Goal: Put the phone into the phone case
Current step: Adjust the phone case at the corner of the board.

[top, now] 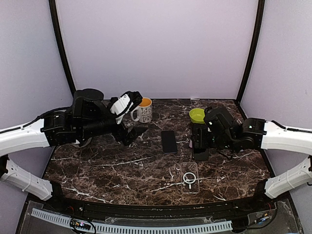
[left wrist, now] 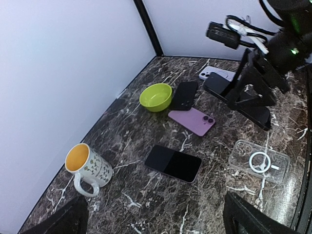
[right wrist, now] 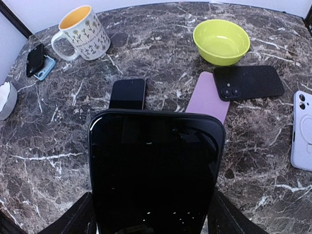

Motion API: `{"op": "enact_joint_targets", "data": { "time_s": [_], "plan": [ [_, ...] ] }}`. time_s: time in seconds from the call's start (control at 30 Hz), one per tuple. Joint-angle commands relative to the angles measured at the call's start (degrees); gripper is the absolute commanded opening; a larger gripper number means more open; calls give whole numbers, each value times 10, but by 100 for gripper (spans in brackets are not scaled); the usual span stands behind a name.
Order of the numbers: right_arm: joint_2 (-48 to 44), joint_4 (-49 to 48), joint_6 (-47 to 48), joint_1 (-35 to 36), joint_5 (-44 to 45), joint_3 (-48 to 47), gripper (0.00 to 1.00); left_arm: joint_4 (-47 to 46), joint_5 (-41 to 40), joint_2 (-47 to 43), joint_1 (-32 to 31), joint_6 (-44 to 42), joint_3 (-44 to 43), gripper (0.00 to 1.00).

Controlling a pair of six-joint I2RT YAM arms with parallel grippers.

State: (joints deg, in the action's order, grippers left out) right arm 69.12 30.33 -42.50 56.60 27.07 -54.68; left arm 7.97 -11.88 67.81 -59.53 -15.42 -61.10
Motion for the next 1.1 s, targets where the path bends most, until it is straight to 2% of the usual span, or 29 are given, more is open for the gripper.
{"op": "enact_joint_targets", "data": {
  "time_s": [0.0,0.07,0.17,0.23,0.43,0.53,0.77,0.97,1.07],
  "plan": [
    [-17,-31,-35,15,6,32,36,60,-88,-8,-1,51,-50,99],
    [-16,-46,-37,15,0,56,36,16,-77,-37,-1,54,-13,99],
    [-14,-54,-53,19,-3,67,35,-117,-22,-97,-2,45,94,99],
    [-13,-54,-67,31,4,63,34,-160,-26,-106,-2,88,128,99],
    [10,-17,-139,88,72,53,32,-158,-49,-44,-2,256,143,97],
    [35,1,-188,109,103,50,31,-169,-26,7,-2,336,149,95],
    [139,75,-300,177,157,-10,31,-243,57,103,-2,409,181,92],
    [234,155,-326,202,162,-68,28,-170,73,113,-2,455,160,91],
    [254,159,-313,203,169,-83,27,-127,57,100,-2,458,143,93]
  ]
}}
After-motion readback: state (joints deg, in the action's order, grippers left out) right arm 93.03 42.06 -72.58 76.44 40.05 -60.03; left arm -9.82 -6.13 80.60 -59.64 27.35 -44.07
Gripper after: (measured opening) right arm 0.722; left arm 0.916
